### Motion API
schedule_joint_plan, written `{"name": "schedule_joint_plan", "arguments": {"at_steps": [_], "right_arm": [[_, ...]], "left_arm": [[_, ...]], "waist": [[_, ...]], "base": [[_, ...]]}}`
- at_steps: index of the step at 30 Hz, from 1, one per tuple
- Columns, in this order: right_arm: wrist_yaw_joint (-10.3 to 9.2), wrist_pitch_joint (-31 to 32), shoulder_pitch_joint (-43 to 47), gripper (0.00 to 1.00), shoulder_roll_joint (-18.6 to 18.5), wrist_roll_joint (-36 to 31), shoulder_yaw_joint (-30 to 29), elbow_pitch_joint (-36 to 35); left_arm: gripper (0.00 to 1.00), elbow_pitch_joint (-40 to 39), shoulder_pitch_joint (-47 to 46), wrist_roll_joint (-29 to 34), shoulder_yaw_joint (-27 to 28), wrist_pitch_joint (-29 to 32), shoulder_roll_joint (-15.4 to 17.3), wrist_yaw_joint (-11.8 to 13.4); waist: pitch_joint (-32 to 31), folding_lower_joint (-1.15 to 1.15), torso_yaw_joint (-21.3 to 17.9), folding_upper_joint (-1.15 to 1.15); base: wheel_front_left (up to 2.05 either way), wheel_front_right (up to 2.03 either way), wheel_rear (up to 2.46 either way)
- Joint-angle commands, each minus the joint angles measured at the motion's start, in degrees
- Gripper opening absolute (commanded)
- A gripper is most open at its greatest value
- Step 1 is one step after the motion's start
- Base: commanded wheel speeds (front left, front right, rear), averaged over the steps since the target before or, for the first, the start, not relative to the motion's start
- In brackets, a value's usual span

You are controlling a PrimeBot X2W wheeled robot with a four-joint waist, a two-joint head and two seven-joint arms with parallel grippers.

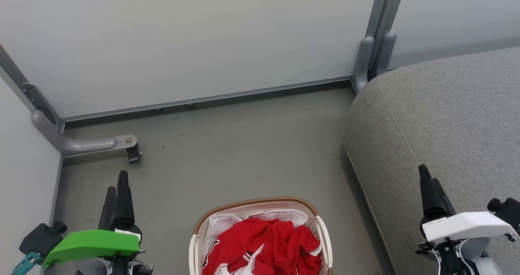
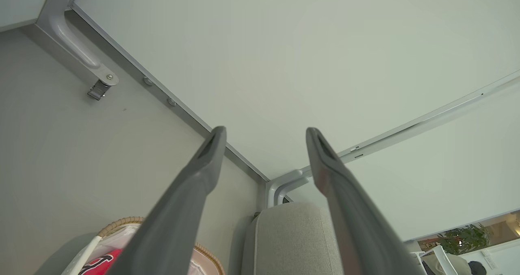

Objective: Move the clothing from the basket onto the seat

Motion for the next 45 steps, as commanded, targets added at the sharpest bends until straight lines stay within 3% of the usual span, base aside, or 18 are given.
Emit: {"name": "schedule_joint_plan", "arguments": {"at_steps": [1, 16, 45], "right_arm": [[0.01, -0.66, 0.0, 1.0, -0.43, -2.61, 0.32, -1.01], [0.01, -3.36, 0.66, 1.0, -0.55, -15.4, 2.72, 1.74], [0.02, -7.55, 0.95, 1.0, -0.76, -32.03, 3.84, 3.32]], "left_arm": [[1.0, -1.07, -0.07, 2.44, -0.34, -0.56, 0.39, 0.49], [1.0, -0.89, 1.73, 15.36, -1.15, -3.21, 0.47, 2.3], [1.0, 2.52, 2.21, 30.4, -3.24, -7.41, 0.63, 3.18]], "waist": [[0.0, 0.0, 0.0, 0.0], [0.02, 0.0, 0.24, 0.0], [0.21, 0.0, 0.62, 0.0]], "base": [[0.0, 0.0, 0.0], [0.0, 0.0, 0.0], [0.0, 0.0, 0.0]]}}
